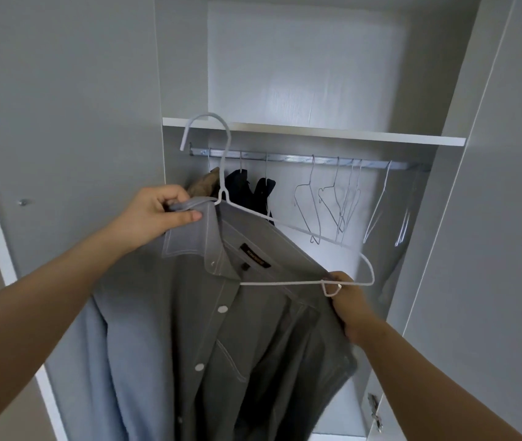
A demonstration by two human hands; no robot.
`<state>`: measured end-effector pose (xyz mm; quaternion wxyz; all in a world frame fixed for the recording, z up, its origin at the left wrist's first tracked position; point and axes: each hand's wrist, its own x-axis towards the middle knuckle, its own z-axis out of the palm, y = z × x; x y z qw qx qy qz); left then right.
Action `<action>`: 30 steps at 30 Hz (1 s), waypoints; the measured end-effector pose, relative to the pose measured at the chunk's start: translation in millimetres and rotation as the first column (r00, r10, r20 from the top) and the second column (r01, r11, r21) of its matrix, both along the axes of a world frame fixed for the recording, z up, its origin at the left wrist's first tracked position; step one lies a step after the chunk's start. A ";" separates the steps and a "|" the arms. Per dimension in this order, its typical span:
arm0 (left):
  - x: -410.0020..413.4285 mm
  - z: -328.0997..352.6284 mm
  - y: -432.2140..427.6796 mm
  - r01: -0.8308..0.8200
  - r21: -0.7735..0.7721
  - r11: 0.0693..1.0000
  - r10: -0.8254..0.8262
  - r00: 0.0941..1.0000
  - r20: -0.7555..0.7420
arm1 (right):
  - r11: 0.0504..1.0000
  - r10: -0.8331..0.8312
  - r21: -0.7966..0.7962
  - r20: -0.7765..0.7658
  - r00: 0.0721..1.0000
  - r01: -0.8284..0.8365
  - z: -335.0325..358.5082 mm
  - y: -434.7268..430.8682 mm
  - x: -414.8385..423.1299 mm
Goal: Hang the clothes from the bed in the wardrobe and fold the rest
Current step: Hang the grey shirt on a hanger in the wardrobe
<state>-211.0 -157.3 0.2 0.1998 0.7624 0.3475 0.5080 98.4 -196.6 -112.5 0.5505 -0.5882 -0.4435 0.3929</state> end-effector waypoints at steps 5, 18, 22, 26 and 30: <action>1.0 -4.1 -1.3 0.019 -0.016 1.000 -0.020 0.998 -0.065 | 0.990 0.119 -0.068 -0.108 0.987 -0.126 6.9 -11.1 18.4; 9.3 -12.0 4.3 0.131 -0.019 0.991 -0.114 0.768 -0.630 | 0.946 0.225 -0.279 0.205 0.953 -0.163 16.7 -36.6 50.7; 27.3 -25.4 5.0 0.065 0.234 0.970 0.130 0.674 -0.727 | 0.960 0.127 -0.274 0.240 0.962 -0.058 16.2 -35.0 41.2; 51.1 -46.1 -2.4 -0.105 0.291 0.951 0.271 0.737 -0.619 | 0.977 0.147 -0.141 -0.079 0.986 -0.157 35.9 -32.3 8.3; 56.8 -55.0 1.0 -0.178 0.189 0.966 0.243 0.875 -0.418 | 0.949 0.316 0.046 -0.097 0.944 -0.313 56.2 -34.2 -25.3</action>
